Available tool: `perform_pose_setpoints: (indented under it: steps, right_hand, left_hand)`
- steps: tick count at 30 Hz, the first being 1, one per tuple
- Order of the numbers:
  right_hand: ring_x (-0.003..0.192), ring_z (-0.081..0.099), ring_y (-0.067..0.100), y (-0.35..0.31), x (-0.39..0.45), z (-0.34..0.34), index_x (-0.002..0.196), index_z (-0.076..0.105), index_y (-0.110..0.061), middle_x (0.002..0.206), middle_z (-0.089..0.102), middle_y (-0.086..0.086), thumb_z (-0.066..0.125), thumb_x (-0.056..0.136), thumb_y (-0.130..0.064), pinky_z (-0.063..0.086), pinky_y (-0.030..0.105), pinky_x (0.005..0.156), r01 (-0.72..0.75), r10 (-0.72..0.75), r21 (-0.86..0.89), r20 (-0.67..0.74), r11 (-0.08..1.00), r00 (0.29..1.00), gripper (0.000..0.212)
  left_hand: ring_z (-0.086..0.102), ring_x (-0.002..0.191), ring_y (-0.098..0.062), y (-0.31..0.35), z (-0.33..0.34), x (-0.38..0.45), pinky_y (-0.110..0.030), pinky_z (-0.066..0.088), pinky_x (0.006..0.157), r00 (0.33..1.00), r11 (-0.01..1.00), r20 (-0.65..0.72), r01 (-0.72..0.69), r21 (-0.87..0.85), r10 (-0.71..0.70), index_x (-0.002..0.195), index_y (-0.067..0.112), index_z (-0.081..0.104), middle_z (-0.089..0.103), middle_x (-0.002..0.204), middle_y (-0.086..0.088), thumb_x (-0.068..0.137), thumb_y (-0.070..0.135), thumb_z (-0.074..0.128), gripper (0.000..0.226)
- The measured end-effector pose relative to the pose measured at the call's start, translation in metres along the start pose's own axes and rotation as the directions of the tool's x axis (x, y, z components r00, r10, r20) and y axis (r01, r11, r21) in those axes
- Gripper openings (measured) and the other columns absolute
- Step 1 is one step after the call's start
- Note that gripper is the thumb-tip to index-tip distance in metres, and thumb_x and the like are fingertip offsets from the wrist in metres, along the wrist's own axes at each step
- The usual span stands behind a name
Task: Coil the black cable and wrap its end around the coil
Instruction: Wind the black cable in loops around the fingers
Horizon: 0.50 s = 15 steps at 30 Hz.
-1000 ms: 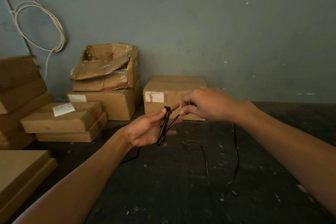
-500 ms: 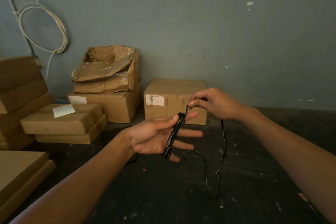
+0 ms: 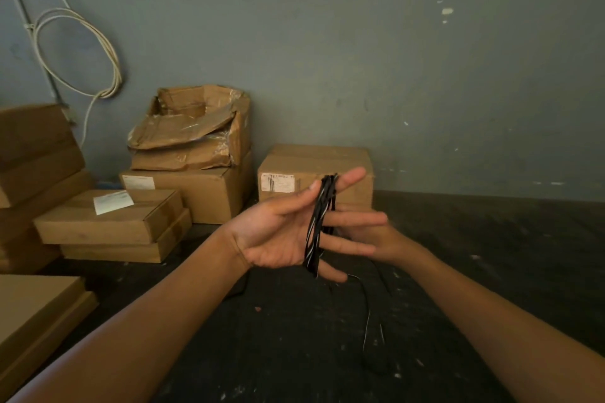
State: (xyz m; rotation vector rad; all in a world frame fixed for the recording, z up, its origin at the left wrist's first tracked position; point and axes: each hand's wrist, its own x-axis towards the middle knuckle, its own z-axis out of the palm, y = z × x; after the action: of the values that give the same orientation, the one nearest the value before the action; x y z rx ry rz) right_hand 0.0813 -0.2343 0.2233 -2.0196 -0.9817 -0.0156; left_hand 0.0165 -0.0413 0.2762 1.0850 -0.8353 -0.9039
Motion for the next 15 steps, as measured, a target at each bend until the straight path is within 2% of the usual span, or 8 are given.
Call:
perform_pose_setpoints:
  steps: [2, 4, 6, 7, 10, 11, 13, 15]
  right_hand:
    - [0.070, 0.065, -0.008, -0.001, -0.003, 0.011, 0.110, 0.062, -0.001, 0.086, 0.062, -0.006, 0.044, 0.099, 0.005, 0.048, 0.009, 0.055, -0.008, 0.008, 0.032, 0.003, 0.999, 1.000, 0.022]
    - [0.063, 0.064, -0.007, -0.010, -0.007, 0.026, 0.099, 0.062, -0.016, 0.084, 0.063, -0.008, 0.041, 0.100, 0.006, 0.046, 0.010, 0.050, -0.058, 0.059, 0.117, -0.011, 0.992, 0.998, 0.031]
    - [0.055, 0.057, -0.004, -0.017, -0.012, 0.044, 0.101, 0.060, -0.032, 0.078, 0.063, -0.018, 0.040, 0.103, -0.005, 0.041, 0.014, 0.048, -0.087, 0.084, 0.127, 0.029, 0.988, 0.996, 0.034]
    - [0.055, 0.054, -0.004, -0.018, -0.015, 0.054, 0.103, 0.059, -0.036, 0.076, 0.061, -0.020, 0.041, 0.104, -0.014, 0.040, 0.015, 0.052, -0.088, 0.085, 0.048, 0.063, 0.995, 0.994, 0.029]
    - [0.061, 0.052, 0.001, -0.026, -0.027, 0.076, 0.109, 0.058, -0.029, 0.074, 0.054, -0.011, 0.039, 0.103, -0.033, 0.043, 0.025, 0.060, -0.129, 0.135, -0.045, 0.197, 0.991, 0.971, 0.020]
    - [0.065, 0.054, 0.005, -0.032, -0.030, 0.081, 0.111, 0.058, -0.027, 0.076, 0.055, -0.010, 0.038, 0.103, -0.035, 0.046, 0.027, 0.062, -0.125, 0.134, -0.055, 0.228, 0.991, 0.964, 0.023]
    - [0.071, 0.057, 0.000, -0.042, -0.034, 0.083, 0.114, 0.057, -0.023, 0.082, 0.058, -0.013, 0.037, 0.103, -0.037, 0.048, 0.027, 0.068, -0.088, 0.108, -0.085, 0.267, 0.992, 0.958, 0.027]
    - [0.065, 0.054, 0.001, -0.051, -0.036, 0.079, 0.111, 0.057, -0.021, 0.077, 0.055, -0.012, 0.036, 0.104, -0.038, 0.048, 0.029, 0.065, -0.050, 0.081, -0.117, 0.277, 0.992, 0.957, 0.028]
  left_hand:
    - [0.021, 0.141, -0.045, 0.006, 0.000, 0.002, -0.071, 0.022, 0.103, 0.999, 0.999, -0.022, -0.039, 0.012, 0.039, 0.146, 0.044, 0.034, 0.032, 0.156, -0.013, 0.097, 0.045, 0.039, 0.049]
    - [0.020, 0.141, -0.047, 0.011, -0.002, 0.003, -0.071, 0.021, 0.102, 0.997, 0.998, -0.042, -0.068, 0.012, 0.069, 0.146, 0.044, 0.033, 0.025, 0.159, -0.014, 0.097, 0.045, 0.033, 0.049]
    - [0.018, 0.141, -0.050, 0.016, -0.005, 0.004, -0.070, 0.023, 0.101, 0.994, 0.995, -0.056, -0.095, -0.005, 0.094, 0.147, 0.043, 0.031, 0.021, 0.160, -0.016, 0.098, 0.044, 0.030, 0.049]
    - [0.018, 0.142, -0.050, 0.018, -0.007, 0.005, -0.070, 0.024, 0.101, 0.992, 0.994, -0.066, -0.107, -0.013, 0.106, 0.147, 0.043, 0.030, 0.021, 0.160, -0.016, 0.098, 0.044, 0.030, 0.049]
    - [0.021, 0.141, -0.049, 0.022, -0.014, 0.007, -0.069, 0.026, 0.099, 0.987, 0.993, -0.105, -0.121, -0.008, 0.120, 0.146, 0.044, 0.033, 0.025, 0.158, -0.015, 0.097, 0.044, 0.031, 0.048]
    - [0.022, 0.141, -0.048, 0.022, -0.017, 0.007, -0.068, 0.027, 0.098, 0.986, 0.993, -0.118, -0.121, -0.008, 0.119, 0.146, 0.044, 0.032, 0.025, 0.158, -0.015, 0.098, 0.044, 0.031, 0.049]
    - [0.023, 0.141, -0.048, 0.019, -0.023, 0.006, -0.068, 0.028, 0.098, 0.982, 0.993, -0.149, -0.120, -0.016, 0.116, 0.147, 0.044, 0.030, 0.025, 0.158, -0.016, 0.097, 0.044, 0.032, 0.049]
    - [0.025, 0.140, -0.048, 0.015, -0.029, 0.004, -0.068, 0.030, 0.098, 0.975, 0.993, -0.194, -0.118, -0.019, 0.112, 0.146, 0.044, 0.032, 0.026, 0.158, -0.015, 0.097, 0.044, 0.033, 0.049]
